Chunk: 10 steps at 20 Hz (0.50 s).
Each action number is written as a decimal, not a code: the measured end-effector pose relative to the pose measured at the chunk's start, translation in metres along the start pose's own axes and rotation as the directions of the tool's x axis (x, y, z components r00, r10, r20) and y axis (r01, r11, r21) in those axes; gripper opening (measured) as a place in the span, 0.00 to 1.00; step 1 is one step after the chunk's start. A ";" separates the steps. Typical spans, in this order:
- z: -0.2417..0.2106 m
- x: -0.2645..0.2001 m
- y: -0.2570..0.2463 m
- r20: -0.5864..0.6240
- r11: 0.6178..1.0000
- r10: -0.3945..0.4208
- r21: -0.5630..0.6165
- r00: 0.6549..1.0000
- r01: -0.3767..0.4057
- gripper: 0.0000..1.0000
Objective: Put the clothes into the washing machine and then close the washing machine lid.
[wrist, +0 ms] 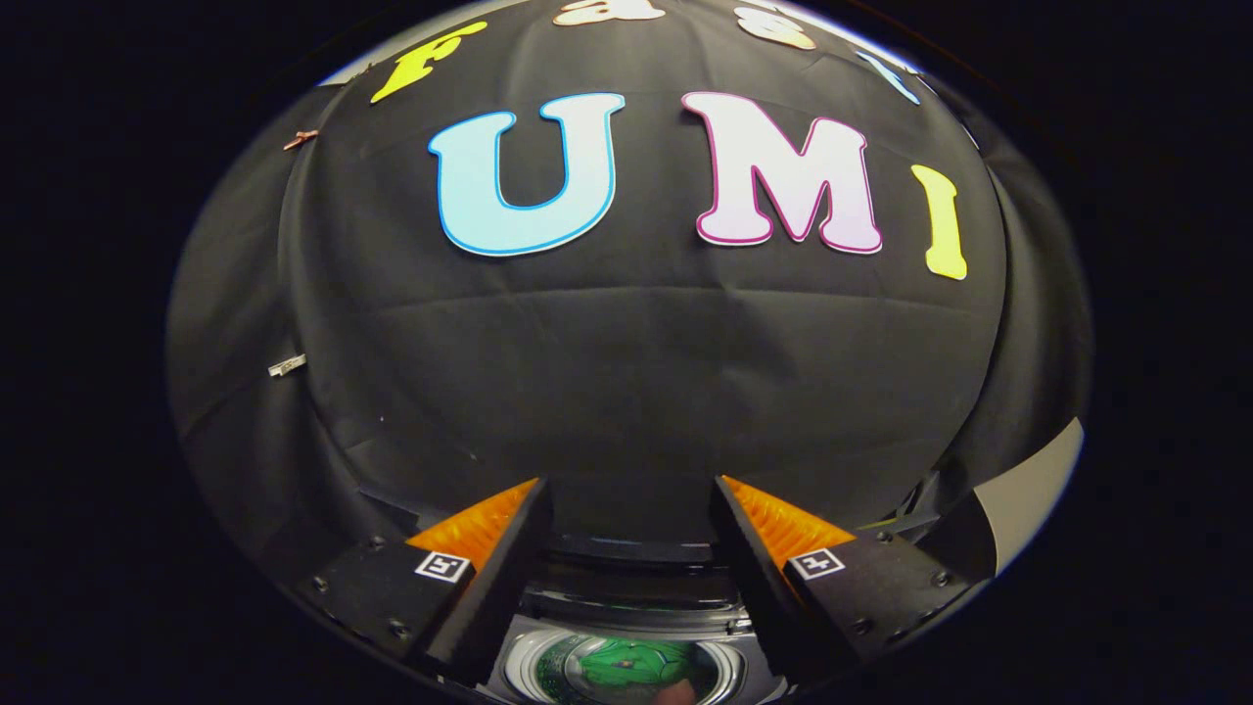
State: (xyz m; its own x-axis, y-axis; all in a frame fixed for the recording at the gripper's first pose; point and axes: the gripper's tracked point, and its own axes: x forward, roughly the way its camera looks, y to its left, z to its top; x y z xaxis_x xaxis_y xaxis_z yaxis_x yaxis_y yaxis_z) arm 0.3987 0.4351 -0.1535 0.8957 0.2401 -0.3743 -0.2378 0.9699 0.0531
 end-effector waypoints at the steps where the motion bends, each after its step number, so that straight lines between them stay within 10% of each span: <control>1: -0.002 -0.002 -0.001 -0.002 1.000 0.001 0.000 1.000 -0.001 1.00; 10: -0.019 -0.035 0.003 0.004 1.000 0.027 -0.012 1.000 -0.027 1.00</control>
State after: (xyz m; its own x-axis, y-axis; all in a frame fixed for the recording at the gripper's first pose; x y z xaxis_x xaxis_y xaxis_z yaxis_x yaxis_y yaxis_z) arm 0.3596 0.4287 -0.1584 0.8904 0.2667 -0.3689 -0.2668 0.9624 0.0517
